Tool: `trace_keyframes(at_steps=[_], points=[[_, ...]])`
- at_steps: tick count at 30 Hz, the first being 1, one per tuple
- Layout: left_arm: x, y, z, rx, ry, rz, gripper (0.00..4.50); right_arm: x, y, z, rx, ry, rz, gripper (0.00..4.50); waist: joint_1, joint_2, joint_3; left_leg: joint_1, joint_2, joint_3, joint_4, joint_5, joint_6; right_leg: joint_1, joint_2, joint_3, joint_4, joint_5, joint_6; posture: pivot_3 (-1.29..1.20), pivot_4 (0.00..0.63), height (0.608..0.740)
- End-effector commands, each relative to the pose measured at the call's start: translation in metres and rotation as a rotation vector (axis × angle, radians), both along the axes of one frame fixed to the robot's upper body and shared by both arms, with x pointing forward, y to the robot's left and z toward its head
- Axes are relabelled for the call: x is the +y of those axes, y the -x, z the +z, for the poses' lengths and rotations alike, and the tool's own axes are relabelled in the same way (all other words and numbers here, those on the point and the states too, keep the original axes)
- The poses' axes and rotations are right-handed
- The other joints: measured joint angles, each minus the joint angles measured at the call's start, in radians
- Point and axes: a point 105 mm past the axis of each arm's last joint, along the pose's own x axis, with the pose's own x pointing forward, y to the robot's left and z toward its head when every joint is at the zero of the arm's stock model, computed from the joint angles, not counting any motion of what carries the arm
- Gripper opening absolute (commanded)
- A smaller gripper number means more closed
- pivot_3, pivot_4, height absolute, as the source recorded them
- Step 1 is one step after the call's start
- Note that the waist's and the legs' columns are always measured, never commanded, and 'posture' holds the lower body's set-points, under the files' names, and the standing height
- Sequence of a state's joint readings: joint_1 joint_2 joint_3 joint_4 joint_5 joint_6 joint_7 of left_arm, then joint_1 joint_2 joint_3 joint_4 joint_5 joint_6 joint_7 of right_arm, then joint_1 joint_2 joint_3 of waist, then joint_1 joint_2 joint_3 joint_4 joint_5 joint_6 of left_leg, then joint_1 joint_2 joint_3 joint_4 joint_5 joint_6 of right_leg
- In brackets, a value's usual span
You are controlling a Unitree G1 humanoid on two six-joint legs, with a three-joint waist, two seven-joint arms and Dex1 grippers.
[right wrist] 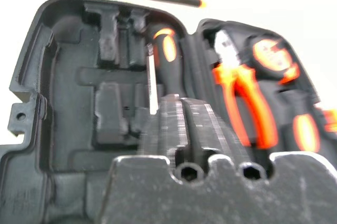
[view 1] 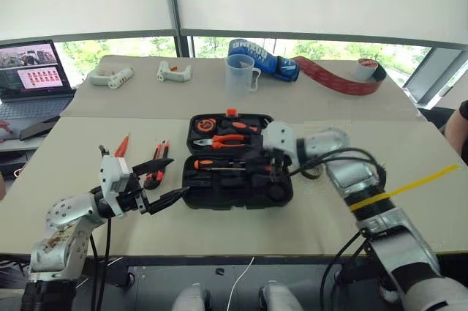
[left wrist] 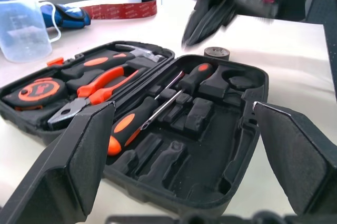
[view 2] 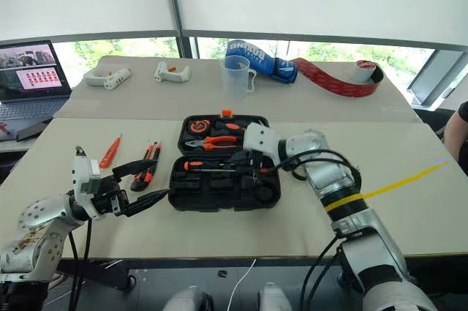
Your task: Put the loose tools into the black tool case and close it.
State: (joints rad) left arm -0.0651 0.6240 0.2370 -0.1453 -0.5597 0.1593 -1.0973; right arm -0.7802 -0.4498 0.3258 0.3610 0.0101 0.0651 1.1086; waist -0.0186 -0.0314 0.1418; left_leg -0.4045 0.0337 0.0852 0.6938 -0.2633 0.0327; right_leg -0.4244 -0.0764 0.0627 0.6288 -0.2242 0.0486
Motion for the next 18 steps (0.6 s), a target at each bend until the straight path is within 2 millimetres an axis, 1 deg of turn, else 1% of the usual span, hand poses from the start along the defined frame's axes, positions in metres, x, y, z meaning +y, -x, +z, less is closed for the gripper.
trace_keyframes(at_steps=[1,8,11,14,16,18], points=[[0.004,0.005,0.001,-0.018,-0.013,0.005,4.5,0.0,-0.007,-0.012,-0.018,0.016,-0.043,0.07,-0.001,0.0,0.0,0.0,0.0,0.0,0.0,0.0,0.0,0.0,0.0,0.0,0.0,0.0,0.0,0.0,0.15,0.74],[0.013,0.008,-0.005,-0.011,-0.023,0.025,4.5,0.002,-0.012,-0.031,0.019,0.06,-0.064,0.07,-0.004,0.0,0.0,0.003,0.0,0.0,0.0,0.001,-0.001,0.001,0.001,0.0,0.001,0.001,-0.001,0.0,0.15,0.74],[0.016,0.01,-0.009,-0.007,-0.024,0.029,4.5,0.005,-0.01,-0.04,0.028,0.09,-0.054,0.07,-0.009,0.0,0.0,0.006,0.001,0.001,0.0,0.001,-0.002,0.003,0.001,0.0,0.001,0.001,-0.002,0.0,0.15,0.74],[0.017,0.01,-0.01,-0.007,-0.025,0.035,4.5,0.009,-0.011,-0.044,0.028,0.1,-0.056,0.07,-0.017,0.0,0.0,0.007,0.001,0.0,0.0,0.002,-0.003,0.004,0.001,0.0,0.003,0.002,-0.003,0.0,0.15,0.74],[0.017,0.01,-0.01,-0.006,-0.023,0.043,4.5,0.011,-0.013,-0.037,0.022,0.064,-0.066,0.07,-0.021,-0.001,-0.001,0.007,0.001,0.0,0.0,0.003,-0.003,0.004,0.001,0.0,0.003,0.002,-0.003,0.0,0.15,0.74],[0.019,0.011,-0.008,-0.009,-0.02,0.064,4.5,0.011,-0.014,-0.015,0.007,-0.038,-0.074,0.07,-0.024,-0.001,-0.001,0.007,0.002,0.0,0.0,0.004,-0.003,0.004,0.001,0.0,0.003,0.003,-0.004,0.0,0.15,0.74]])
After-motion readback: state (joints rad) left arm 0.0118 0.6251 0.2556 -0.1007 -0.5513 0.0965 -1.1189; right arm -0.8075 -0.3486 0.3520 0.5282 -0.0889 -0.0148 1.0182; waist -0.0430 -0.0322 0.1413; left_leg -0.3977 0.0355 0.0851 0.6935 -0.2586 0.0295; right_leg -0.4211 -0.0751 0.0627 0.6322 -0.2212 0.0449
